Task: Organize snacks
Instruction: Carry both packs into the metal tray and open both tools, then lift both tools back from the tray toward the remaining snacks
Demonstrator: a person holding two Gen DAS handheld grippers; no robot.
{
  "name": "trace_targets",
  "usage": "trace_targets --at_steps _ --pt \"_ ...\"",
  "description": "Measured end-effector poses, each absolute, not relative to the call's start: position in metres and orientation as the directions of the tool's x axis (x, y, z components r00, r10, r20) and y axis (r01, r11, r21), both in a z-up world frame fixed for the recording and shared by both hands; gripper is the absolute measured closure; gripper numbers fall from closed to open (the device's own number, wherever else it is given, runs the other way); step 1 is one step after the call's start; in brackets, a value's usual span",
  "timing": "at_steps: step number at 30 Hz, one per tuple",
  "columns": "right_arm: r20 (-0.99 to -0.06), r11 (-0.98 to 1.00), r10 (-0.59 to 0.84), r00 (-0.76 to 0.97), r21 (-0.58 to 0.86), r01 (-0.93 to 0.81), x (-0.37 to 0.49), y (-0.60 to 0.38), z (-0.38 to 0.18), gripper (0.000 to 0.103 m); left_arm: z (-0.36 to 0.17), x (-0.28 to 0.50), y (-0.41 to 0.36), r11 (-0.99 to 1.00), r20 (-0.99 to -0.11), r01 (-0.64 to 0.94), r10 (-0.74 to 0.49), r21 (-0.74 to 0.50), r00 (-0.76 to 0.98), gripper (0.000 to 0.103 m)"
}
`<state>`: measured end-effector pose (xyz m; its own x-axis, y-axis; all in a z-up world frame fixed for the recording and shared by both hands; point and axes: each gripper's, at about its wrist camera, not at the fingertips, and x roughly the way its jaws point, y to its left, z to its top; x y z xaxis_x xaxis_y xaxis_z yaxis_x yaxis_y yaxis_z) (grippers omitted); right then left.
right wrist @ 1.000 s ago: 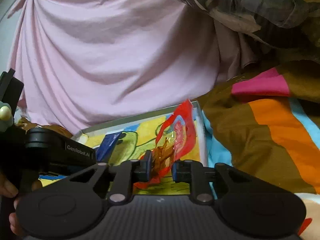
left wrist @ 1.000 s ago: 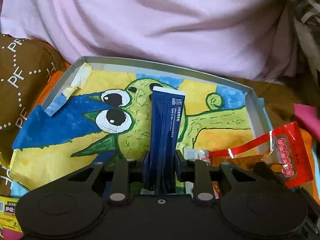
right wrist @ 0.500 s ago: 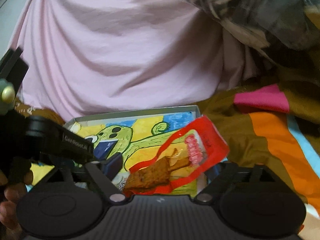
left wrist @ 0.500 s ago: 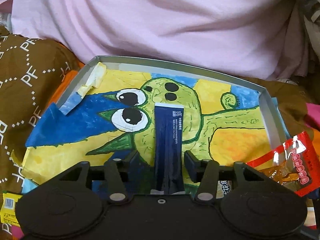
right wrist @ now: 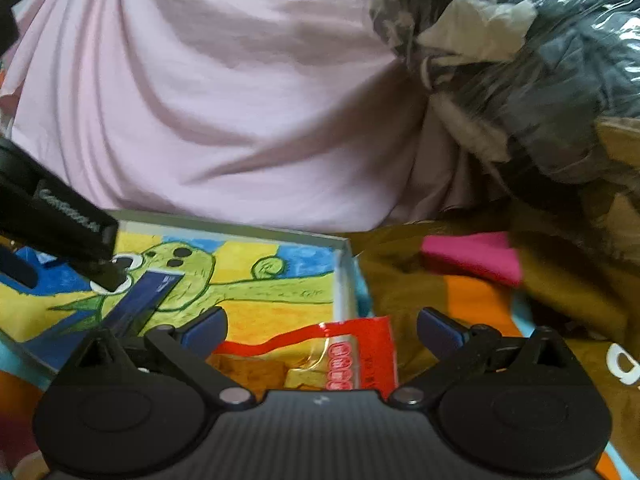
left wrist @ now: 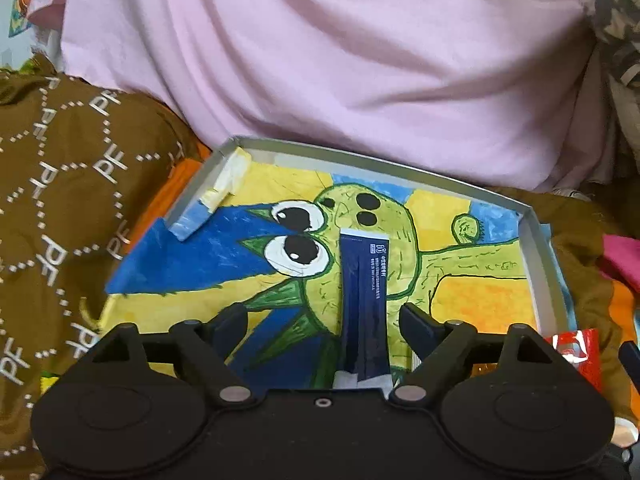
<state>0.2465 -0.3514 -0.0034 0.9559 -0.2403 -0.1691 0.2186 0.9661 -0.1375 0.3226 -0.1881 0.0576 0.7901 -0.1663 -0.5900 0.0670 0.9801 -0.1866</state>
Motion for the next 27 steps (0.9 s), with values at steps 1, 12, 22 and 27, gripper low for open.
trace_targets --at_steps 1,12,22,27 --pt "-0.170 0.968 -0.235 0.957 -0.125 0.216 0.244 -0.352 -0.001 0.000 0.060 0.318 -0.186 0.981 -0.585 0.068 -0.165 -0.183 0.794 0.016" --pt "-0.134 0.985 -0.174 0.976 -0.029 0.171 0.190 -0.339 0.046 0.000 0.093 0.249 -0.149 0.986 -0.509 0.050 -0.125 -0.160 0.852 0.001" --pt "-0.080 0.990 -0.138 0.987 0.025 0.140 0.124 -0.315 0.075 0.000 0.104 0.182 -0.106 0.990 -0.482 0.042 -0.102 -0.134 0.870 0.001" --pt "-0.078 0.990 -0.120 0.990 0.067 0.125 0.092 -0.305 0.077 0.000 0.098 0.153 -0.084 0.992 -0.477 0.042 -0.094 -0.118 0.874 0.001"
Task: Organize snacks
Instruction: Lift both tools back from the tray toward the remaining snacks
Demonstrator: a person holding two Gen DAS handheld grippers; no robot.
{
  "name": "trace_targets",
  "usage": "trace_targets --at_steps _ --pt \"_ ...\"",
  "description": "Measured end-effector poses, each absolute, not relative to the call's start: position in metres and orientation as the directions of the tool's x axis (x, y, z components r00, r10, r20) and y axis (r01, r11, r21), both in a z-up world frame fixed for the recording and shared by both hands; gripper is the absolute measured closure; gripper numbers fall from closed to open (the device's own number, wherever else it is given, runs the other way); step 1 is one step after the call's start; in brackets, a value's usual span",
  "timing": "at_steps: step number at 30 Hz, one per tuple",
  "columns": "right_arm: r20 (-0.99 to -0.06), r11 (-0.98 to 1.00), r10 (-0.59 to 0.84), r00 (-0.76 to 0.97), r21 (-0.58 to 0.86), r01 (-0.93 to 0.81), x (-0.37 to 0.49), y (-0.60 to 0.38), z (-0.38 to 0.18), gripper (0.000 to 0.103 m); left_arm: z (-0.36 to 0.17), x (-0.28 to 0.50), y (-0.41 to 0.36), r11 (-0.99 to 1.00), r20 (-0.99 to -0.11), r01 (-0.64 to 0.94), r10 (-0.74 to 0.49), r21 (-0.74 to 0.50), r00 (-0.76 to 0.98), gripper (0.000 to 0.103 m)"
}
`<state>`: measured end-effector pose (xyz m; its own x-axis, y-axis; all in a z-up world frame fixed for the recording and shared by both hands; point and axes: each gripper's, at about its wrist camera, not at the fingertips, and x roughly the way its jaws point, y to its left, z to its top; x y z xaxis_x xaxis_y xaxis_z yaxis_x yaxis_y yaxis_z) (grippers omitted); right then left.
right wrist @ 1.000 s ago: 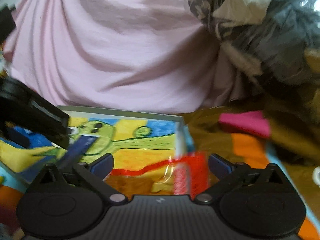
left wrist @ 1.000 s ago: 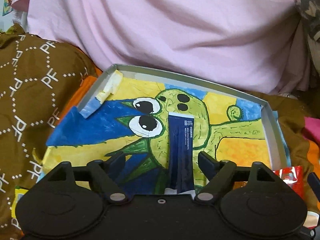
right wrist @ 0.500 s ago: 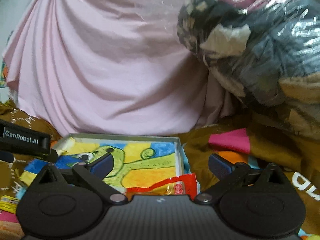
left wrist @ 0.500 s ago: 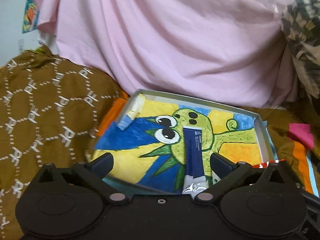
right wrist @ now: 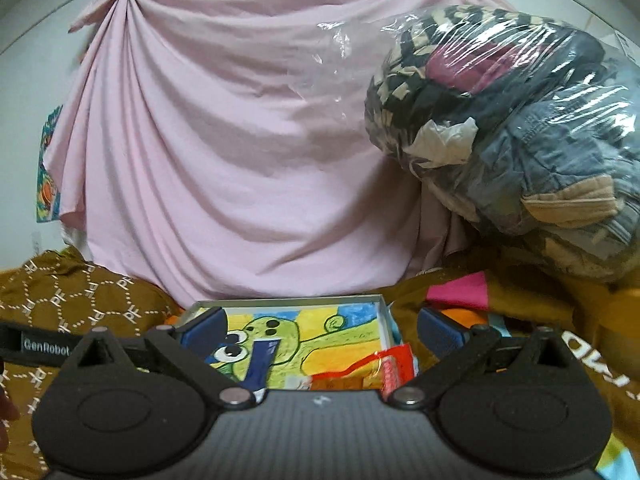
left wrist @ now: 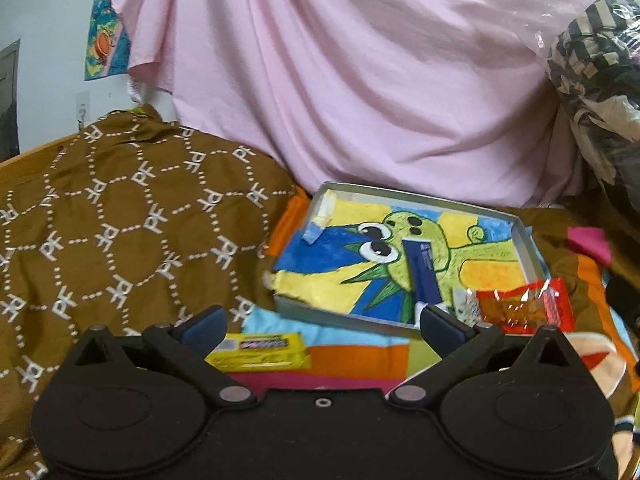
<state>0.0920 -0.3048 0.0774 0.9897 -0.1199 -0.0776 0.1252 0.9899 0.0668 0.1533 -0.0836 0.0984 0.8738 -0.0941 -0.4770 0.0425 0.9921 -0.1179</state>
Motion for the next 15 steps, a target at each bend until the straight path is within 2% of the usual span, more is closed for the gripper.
trace_targets --at_steps 7,15 --pt "-0.120 0.991 -0.106 0.987 0.065 0.115 0.057 -0.289 0.067 0.000 0.085 0.119 -0.054 0.994 -0.475 0.067 -0.099 -0.083 0.874 0.001" --pt "-0.240 0.994 -0.063 0.969 0.069 0.082 0.025 -0.271 0.044 0.000 0.058 0.086 -0.026 0.992 -0.515 0.097 -0.124 -0.078 0.848 0.001"
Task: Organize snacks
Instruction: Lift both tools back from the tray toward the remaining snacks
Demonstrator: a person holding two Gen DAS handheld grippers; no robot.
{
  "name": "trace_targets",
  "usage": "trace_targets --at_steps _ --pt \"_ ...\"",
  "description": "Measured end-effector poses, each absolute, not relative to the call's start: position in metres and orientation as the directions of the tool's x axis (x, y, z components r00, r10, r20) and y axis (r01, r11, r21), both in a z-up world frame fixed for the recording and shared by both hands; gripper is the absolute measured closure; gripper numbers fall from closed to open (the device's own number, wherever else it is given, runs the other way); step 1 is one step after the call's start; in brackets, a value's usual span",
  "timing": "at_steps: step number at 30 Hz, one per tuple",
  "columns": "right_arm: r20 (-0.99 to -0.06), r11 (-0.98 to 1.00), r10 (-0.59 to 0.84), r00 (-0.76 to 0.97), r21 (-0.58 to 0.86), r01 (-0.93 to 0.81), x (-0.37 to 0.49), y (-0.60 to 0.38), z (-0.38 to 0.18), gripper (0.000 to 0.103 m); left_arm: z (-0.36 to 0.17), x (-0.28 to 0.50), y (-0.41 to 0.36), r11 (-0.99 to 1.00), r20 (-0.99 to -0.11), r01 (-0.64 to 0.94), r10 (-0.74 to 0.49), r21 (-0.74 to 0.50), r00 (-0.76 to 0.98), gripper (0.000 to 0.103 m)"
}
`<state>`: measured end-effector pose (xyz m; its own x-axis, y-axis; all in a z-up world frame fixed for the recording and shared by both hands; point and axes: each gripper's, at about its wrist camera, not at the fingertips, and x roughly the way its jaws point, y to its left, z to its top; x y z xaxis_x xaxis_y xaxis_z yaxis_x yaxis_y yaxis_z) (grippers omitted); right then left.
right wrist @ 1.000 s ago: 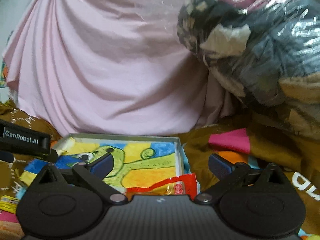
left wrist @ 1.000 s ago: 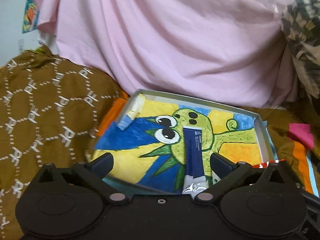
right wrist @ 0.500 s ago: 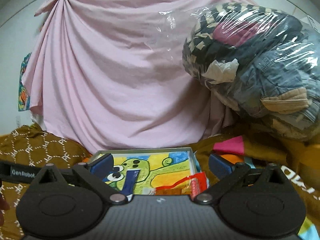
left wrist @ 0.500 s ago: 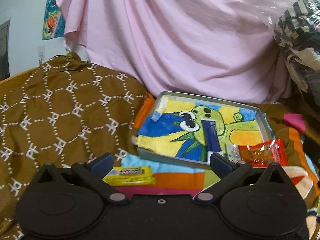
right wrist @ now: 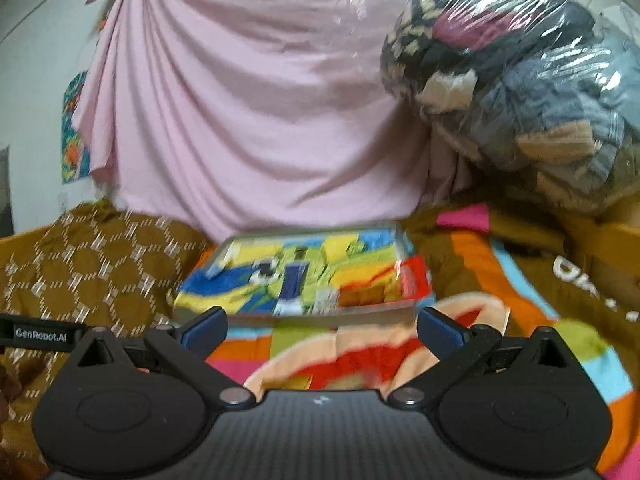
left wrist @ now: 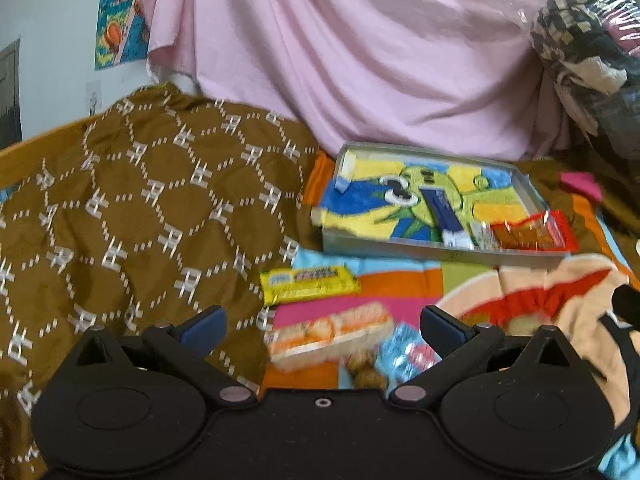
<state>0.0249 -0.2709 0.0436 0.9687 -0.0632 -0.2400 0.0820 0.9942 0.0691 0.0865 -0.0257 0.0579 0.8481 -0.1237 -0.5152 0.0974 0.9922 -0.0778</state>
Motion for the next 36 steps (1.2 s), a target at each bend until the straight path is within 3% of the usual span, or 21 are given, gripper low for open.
trace_targets --at_steps 8,19,36 --pt "-0.340 1.000 -0.026 0.940 -0.016 0.022 0.006 -0.243 0.017 0.000 0.023 0.070 -0.005 0.993 -0.586 0.104 -0.119 -0.059 0.802 0.001" --pt "-0.493 0.998 0.036 0.869 -0.027 -0.057 0.016 -0.219 -0.015 0.000 -0.009 0.075 0.000 0.993 -0.674 0.115 -0.093 -0.012 0.733 0.001" --pt "-0.562 0.995 0.057 0.825 -0.030 -0.090 0.039 -0.211 -0.033 0.000 -0.013 0.091 -0.004 0.992 -0.680 0.123 -0.069 0.031 0.730 0.001"
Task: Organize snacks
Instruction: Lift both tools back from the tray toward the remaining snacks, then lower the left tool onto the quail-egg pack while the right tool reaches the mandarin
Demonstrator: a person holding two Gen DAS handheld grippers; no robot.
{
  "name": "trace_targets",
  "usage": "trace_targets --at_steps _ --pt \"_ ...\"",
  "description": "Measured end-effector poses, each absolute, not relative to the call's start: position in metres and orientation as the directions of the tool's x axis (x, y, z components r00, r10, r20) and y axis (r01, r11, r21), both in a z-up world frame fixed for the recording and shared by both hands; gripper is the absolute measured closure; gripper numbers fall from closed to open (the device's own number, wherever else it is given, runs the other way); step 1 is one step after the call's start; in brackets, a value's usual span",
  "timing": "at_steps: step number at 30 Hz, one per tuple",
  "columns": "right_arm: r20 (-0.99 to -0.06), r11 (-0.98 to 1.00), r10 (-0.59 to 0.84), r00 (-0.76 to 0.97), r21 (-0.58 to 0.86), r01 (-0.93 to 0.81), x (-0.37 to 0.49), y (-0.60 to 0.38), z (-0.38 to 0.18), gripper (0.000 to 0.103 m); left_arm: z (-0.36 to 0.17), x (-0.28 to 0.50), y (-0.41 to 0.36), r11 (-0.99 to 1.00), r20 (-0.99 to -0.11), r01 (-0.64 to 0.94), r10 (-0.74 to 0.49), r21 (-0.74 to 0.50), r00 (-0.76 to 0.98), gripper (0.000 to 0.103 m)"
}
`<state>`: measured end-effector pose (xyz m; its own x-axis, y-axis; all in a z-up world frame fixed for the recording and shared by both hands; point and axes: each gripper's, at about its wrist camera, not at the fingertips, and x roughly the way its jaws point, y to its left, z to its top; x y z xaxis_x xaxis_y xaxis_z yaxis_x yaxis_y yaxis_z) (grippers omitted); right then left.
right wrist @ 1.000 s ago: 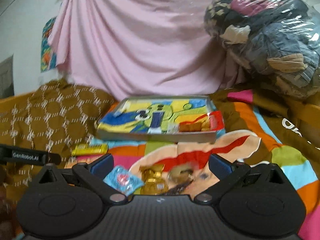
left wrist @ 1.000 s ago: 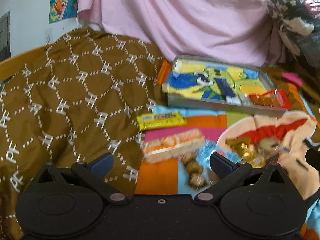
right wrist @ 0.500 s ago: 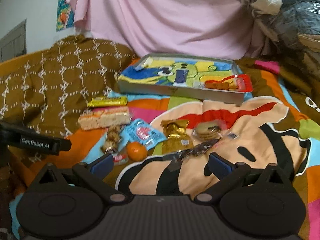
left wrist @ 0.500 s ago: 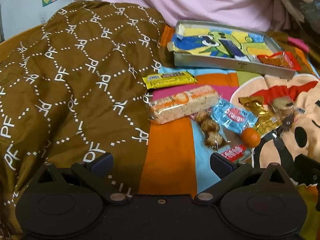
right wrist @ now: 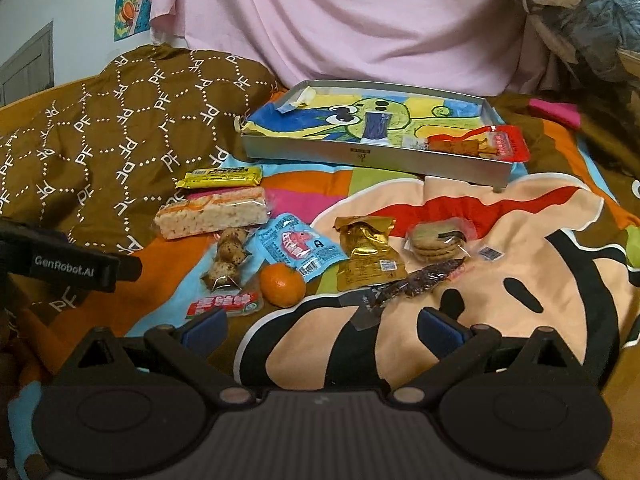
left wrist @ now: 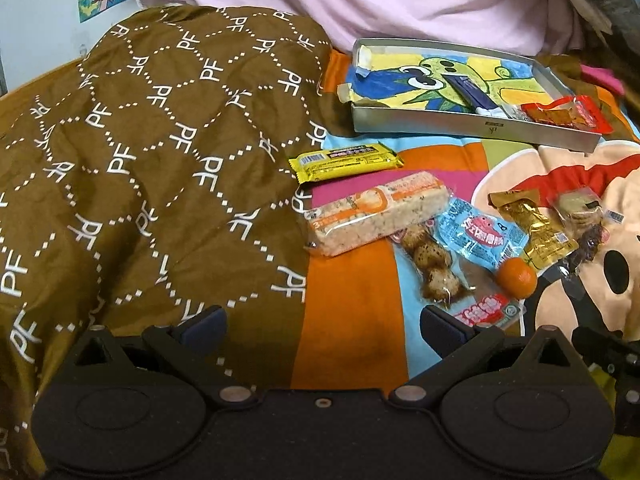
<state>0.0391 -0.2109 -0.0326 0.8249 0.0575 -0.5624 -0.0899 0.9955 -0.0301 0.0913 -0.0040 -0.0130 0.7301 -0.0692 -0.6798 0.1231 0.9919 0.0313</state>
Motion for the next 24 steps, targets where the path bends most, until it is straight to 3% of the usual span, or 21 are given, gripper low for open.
trace_targets --at_steps 13,18,24 --pt "-0.537 0.990 0.008 0.843 -0.115 -0.083 0.058 -0.207 -0.037 0.000 -0.032 0.125 -0.017 0.987 -0.707 0.133 -0.161 -0.095 0.689 0.001" --pt "-0.510 0.991 0.044 0.859 -0.089 -0.104 0.075 -0.213 -0.039 0.000 -0.034 0.143 -0.023 0.978 -0.698 0.160 -0.209 -0.135 0.684 0.001" --pt "-0.544 0.984 0.098 0.833 -0.071 -0.162 0.089 -0.210 -0.047 0.000 -0.038 0.162 -0.026 0.958 -0.692 0.183 -0.285 -0.219 0.664 0.001"
